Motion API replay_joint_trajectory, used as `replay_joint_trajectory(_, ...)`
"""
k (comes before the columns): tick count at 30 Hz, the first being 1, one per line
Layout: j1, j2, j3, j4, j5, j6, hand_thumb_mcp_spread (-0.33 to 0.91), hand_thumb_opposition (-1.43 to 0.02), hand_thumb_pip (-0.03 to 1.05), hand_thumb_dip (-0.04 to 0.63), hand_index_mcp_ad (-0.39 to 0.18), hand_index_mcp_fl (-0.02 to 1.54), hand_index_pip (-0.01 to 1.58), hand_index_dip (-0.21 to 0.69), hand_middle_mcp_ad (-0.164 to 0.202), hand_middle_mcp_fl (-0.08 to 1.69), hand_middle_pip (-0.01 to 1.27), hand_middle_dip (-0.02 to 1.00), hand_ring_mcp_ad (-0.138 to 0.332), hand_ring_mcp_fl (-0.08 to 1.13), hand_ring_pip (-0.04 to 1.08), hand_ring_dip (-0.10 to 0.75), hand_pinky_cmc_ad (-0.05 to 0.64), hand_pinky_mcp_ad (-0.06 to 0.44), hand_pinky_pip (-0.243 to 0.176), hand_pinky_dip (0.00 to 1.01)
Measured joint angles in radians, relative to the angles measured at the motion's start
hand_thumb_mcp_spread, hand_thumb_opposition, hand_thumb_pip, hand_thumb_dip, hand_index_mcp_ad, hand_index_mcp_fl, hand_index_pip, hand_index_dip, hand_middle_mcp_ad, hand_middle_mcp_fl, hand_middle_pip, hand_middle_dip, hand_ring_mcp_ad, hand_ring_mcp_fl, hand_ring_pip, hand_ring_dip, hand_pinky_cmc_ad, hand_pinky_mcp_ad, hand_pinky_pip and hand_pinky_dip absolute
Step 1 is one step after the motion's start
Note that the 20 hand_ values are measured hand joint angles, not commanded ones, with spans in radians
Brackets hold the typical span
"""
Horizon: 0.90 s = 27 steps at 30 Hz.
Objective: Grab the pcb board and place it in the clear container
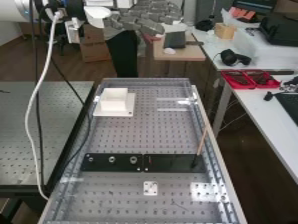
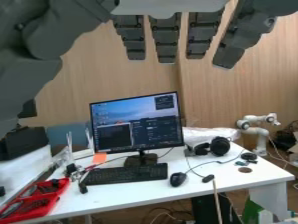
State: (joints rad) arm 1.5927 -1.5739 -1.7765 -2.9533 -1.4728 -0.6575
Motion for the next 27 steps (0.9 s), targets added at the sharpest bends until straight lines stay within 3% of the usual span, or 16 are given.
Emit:
replay_joint_trajectory(8, -0.019, -0.049, -0.099, 0.089, 0.064, 0.045, 0.25, -0.63, 0.3, 0.009, 0.003, 0.01, 0.07, 0.314, 0.124, 0.0, 0.11, 0.09, 0.164, 0.0, 0.06, 0.023, 0.304, 0.197, -0.106, 0.33)
replay_joint_trajectory(14, -0.037, -0.09, -0.136, 0.132, 0.108, 0.07, 0.29, -0.66, 0.32, 0.007, 0.003, 0.04, 0.08, 0.276, 0.124, 0.0, 0.11, 0.1, 0.166, 0.0, 0.07, 0.023, 0.304, 0.197, -0.105, 0.34)
replay_joint_trajectory(19, -0.058, -0.141, -0.141, 0.135, 0.13, 0.084, 0.33, -0.66, 0.38, 0.052, -0.002, 0.05, 0.09, 0.251, 0.124, 0.0, 0.11, 0.1, 0.166, 0.0, 0.07, 0.023, 0.304, 0.197, -0.105, 0.34)
replay_joint_trajectory(22, -0.072, -0.174, -0.142, 0.14, 0.14, 0.083, 0.34, -0.66, 0.39, 0.061, -0.019, 0.1, 0.14, 0.232, 0.122, 0.0, 0.11, 0.1, 0.166, 0.0, 0.07, 0.023, 0.304, 0.201, -0.105, 0.34)
replay_joint_trajectory(27, -0.093, -0.216, -0.143, 0.169, 0.143, 0.071, 0.4, -0.7, 0.4, 0.096, -0.056, 0.19, 0.37, 0.182, 0.126, 0.0, 0.11, 0.11, 0.157, 0.0, 0.08, 0.028, 0.302, 0.201, -0.105, 0.34)
